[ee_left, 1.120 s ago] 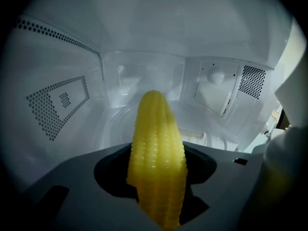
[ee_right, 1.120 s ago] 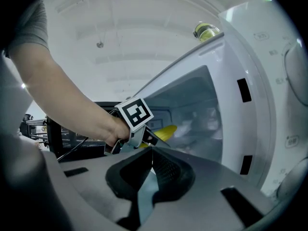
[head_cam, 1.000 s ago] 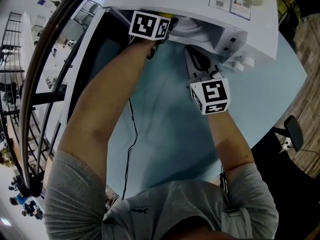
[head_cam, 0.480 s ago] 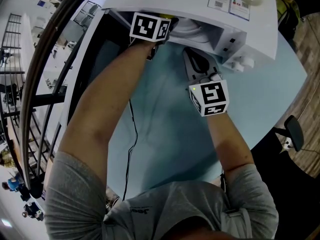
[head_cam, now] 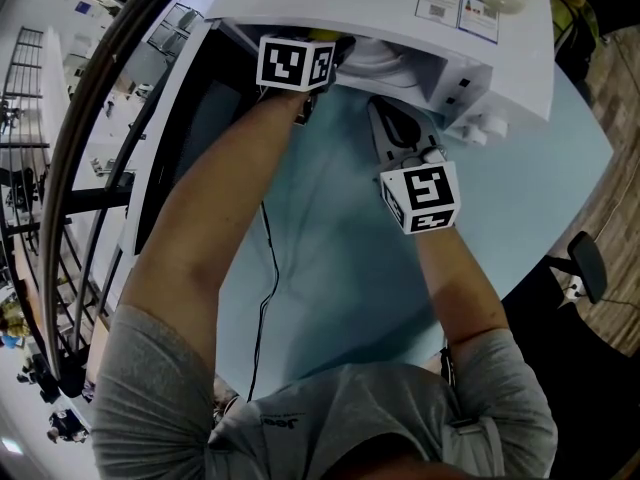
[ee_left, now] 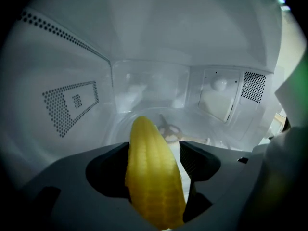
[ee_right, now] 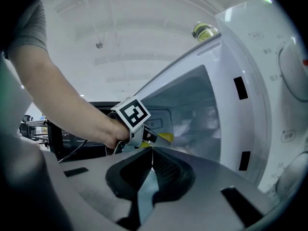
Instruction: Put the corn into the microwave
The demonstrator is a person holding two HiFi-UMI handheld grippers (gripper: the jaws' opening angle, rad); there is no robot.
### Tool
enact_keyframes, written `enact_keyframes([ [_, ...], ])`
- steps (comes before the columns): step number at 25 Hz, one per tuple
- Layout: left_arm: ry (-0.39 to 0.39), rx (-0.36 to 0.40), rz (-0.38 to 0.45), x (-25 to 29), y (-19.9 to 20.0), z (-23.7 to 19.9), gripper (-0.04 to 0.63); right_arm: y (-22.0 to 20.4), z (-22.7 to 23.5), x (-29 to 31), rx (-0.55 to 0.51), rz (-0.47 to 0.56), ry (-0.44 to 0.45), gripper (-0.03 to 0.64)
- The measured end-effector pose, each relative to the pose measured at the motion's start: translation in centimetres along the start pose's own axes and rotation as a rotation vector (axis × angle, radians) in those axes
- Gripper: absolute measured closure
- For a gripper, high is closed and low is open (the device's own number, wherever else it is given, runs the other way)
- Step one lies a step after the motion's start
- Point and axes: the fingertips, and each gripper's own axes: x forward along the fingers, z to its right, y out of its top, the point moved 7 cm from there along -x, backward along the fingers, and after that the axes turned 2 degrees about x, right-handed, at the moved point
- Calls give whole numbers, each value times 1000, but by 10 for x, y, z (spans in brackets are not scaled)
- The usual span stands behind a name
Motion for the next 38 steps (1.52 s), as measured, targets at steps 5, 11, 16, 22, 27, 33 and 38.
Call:
enact_keyframes([
  [5,-4,-8,9,-5,-1,2,270,1,0,-2,1,0,-1,598],
  [11,-1,-15,2,-12,-4,4,254,2,-4,-6,-4,-5,0,598],
  [16,8,-35,-5,-20,-11,3,250,4,-6,-10,-10,-9,-3,598],
  [22,18,-47,-10,-30,-17,1,249,9,-7,-16,-13,-6,-6,598],
  [27,65,-8,-22,-34,-21,1,266,9,-7,-21,-11,-7,-10,598],
  [33,100,55,-36,-33,-11,4,331,9,-6,-25,-8,-4,-14,598],
  [38,70,36,-15,-25,3,11,331,8,-3,-27,-1,-1,-17,598],
])
